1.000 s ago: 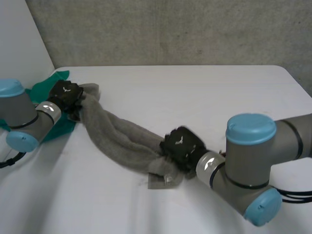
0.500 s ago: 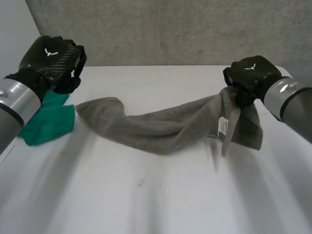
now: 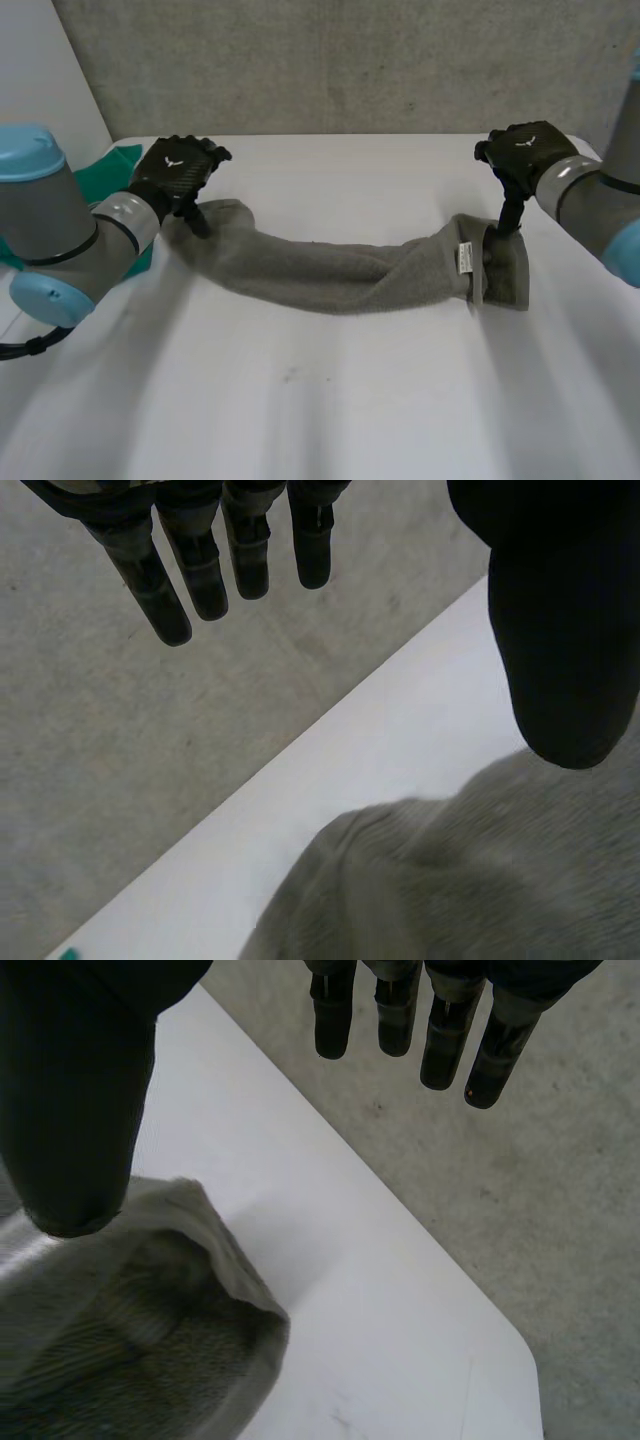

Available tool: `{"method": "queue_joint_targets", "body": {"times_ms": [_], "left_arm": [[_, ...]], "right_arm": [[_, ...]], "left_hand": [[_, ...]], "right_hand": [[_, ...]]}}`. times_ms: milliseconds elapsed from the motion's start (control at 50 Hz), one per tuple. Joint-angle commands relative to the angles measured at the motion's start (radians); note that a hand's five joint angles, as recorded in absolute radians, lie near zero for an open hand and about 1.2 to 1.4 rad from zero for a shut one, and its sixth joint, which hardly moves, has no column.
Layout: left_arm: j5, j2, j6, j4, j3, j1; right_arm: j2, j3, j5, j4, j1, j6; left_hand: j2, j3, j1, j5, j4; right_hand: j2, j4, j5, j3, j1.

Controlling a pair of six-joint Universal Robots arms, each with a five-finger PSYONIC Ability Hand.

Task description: Fold the laundry.

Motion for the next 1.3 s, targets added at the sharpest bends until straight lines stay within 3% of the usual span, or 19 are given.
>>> {"method": "queue_joint_targets", "body": {"times_ms": [20, 180, 300, 400, 560, 680, 720, 780, 920, 1000, 1080, 1180, 1300], "left_arm": [[0.007, -0.124, 0.198, 0.021, 0.035, 0.072], [0.016, -0.243, 0.269, 0.014, 0.112, 0.086], [0.024, -0.289, 0.269, 0.015, 0.156, 0.094], [0.042, -0.318, 0.27, 0.021, 0.173, 0.091], [0.058, -0.367, 0.272, 0.024, 0.209, 0.088], [0.053, -0.382, 0.272, 0.026, 0.224, 0.082], [0.053, -0.387, 0.273, 0.026, 0.224, 0.077], [0.049, -0.387, 0.272, 0.026, 0.235, 0.066], [0.013, -0.297, 0.27, 0.015, 0.23, 0.042], [-0.027, -0.162, 0.264, 0.01, 0.189, 0.04], [-0.042, -0.001, 0.264, -0.017, 0.117, 0.037], [-0.044, 0.228, 0.255, -0.123, 0.022, 0.048], [-0.042, 0.322, 0.233, -0.295, -0.008, 0.054]], "right_arm": [[-0.213, 0.3, -0.116, 0.0, -0.003, -0.013], [-0.275, 0.528, -0.143, -0.056, 0.0, -0.073], [-0.261, 0.636, -0.139, -0.257, 0.01, -0.113], [-0.154, 0.658, -0.128, -0.42, 0.014, -0.168], [0.003, 0.569, -0.097, -0.518, 0.014, -0.282], [0.061, 0.493, -0.06, -0.527, 0.012, -0.314], [0.097, 0.454, -0.051, -0.527, 0.012, -0.319], [0.114, 0.409, -0.044, -0.526, 0.01, -0.32], [0.048, 0.375, -0.03, -0.514, 0.006, -0.305], [-0.049, 0.368, -0.036, -0.48, 0.0, -0.254], [-0.156, 0.294, -0.051, -0.362, -0.034, -0.084], [-0.224, 0.1, -0.154, -0.005, -0.115, 0.066], [-0.201, -0.051, -0.251, 0.327, -0.167, 0.068]], "left_hand": [[0.017, 0.016, 0.022, 0.027, 0.022], [0.035, 0.034, 0.039, 0.045, 0.039], [0.12, 0.119, 0.124, 0.13, 0.125], [0.24, 0.239, 0.244, 0.25, 0.245], [0.548, 0.547, 0.552, 0.558, 0.552], [0.909, 0.908, 0.914, 0.919, 0.914], [1.126, 1.125, 1.13, 1.136, 1.131], [1.139, 1.137, 1.143, 1.148, 1.143], [1.139, 1.137, 1.143, 1.148, 1.143], [1.139, 1.137, 1.143, 1.148, 1.143], [1.139, 1.137, 1.143, 1.148, 1.143], [1.139, 1.137, 1.143, 1.148, 1.143], [1.139, 1.137, 1.143, 1.148, 1.143]], "right_hand": [[-0.038, -0.051, -0.064, -0.033, -0.021], [-0.038, -0.051, -0.064, -0.033, -0.021], [-0.038, -0.051, -0.064, -0.033, -0.021], [-0.038, -0.051, -0.064, -0.033, -0.021], [-0.017, -0.03, -0.043, -0.012, 0.0], [0.329, 0.317, 0.304, 0.335, 0.347], [0.643, 0.63, 0.617, 0.648, 0.66], [1.181, 1.168, 1.155, 1.186, 1.198], [1.183, 1.171, 1.158, 1.189, 1.201], [1.183, 1.171, 1.158, 1.189, 1.201], [1.183, 1.171, 1.158, 1.189, 1.201], [1.183, 1.171, 1.158, 1.189, 1.201], [1.183, 1.171, 1.158, 1.189, 1.201]]}}
